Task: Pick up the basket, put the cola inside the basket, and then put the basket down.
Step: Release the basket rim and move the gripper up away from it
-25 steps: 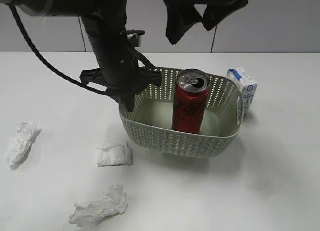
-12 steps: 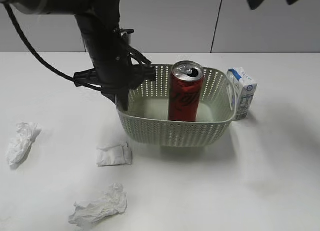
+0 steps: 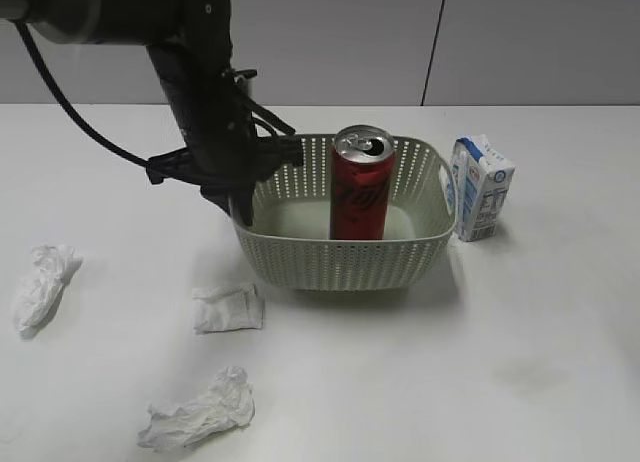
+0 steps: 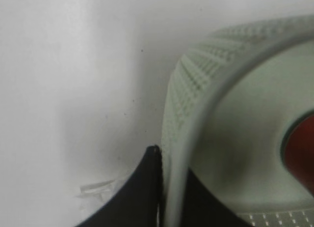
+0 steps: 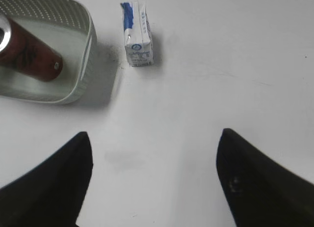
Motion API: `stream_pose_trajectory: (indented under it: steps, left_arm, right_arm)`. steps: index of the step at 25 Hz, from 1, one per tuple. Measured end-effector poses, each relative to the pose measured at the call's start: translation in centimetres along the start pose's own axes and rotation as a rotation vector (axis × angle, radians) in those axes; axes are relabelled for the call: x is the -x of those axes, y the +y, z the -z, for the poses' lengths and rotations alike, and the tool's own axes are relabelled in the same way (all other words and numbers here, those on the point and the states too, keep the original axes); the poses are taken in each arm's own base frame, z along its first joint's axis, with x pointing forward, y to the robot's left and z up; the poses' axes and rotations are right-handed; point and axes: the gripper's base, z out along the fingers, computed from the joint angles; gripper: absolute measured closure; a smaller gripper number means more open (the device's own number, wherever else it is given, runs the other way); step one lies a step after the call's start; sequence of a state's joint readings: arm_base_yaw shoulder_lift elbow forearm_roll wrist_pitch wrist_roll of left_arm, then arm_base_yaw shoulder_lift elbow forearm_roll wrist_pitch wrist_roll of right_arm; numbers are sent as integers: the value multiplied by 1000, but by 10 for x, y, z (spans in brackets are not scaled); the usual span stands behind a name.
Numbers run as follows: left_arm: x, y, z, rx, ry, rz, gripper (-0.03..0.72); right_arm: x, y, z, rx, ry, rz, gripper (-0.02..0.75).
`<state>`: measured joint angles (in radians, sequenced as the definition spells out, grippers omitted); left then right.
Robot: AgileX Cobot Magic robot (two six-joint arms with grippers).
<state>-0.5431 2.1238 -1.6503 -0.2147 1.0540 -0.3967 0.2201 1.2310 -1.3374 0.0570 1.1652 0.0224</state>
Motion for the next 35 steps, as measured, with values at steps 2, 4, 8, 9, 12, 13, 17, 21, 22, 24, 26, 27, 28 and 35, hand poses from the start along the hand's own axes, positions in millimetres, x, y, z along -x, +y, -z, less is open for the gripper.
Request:
stream_pose_trajectory:
  steps: [2, 4, 8, 9, 12, 13, 17, 21, 22, 24, 26, 27, 28, 35]
  left_arm:
    - [2, 0, -2, -5, -12, 1, 690]
    - [4, -1, -2, -13, -33, 1, 690]
    - [7, -2, -2, -28, -68, 1, 690]
    - [7, -3, -2, -31, -74, 1, 690]
    - [8, -3, -2, -36, -86, 1, 688]
    - [9, -3, -2, -37, -90, 1, 686]
    - [9, -3, -2, -39, -95, 1, 680]
    - [9, -3, -2, -39, -95, 1, 649]
    - [9, -3, -2, -39, -95, 1, 629]
    - [9, -3, -2, -39, -95, 1, 585]
    - [10, -3, -2, -39, -95, 2, 540]
    - [10, -3, -2, -44, -98, 6, 524]
    - [10, -4, -2, -48, -101, 8, 506]
    - [11, -4, -1, -57, -110, 12, 301]
  right_arm:
    - [-23, 0, 13, 1, -42, 2, 143]
    - [-49, -1, 24, 2, -82, 2, 143]
    - [-102, -2, 44, 6, -156, 6, 143]
    - [-115, -3, 50, 6, -183, 7, 143]
    - [-151, -5, 54, -3, -230, 14, 143]
    - [-162, -7, 56, -14, -255, 18, 143]
    - [-202, -11, 48, -41, -340, 32, 146]
    - [-236, -14, 35, -37, -450, 34, 146]
    - [-242, -14, 32, -37, -466, 35, 146]
    - [-256, -15, 30, -35, -514, 36, 146]
    - [-262, -15, 27, -35, -521, 36, 146]
    - [-264, -16, 25, -43, -516, 39, 146]
    - [-265, -16, 23, -46, -508, 39, 146]
    - [-263, -17, 17, -50, -526, 42, 146]
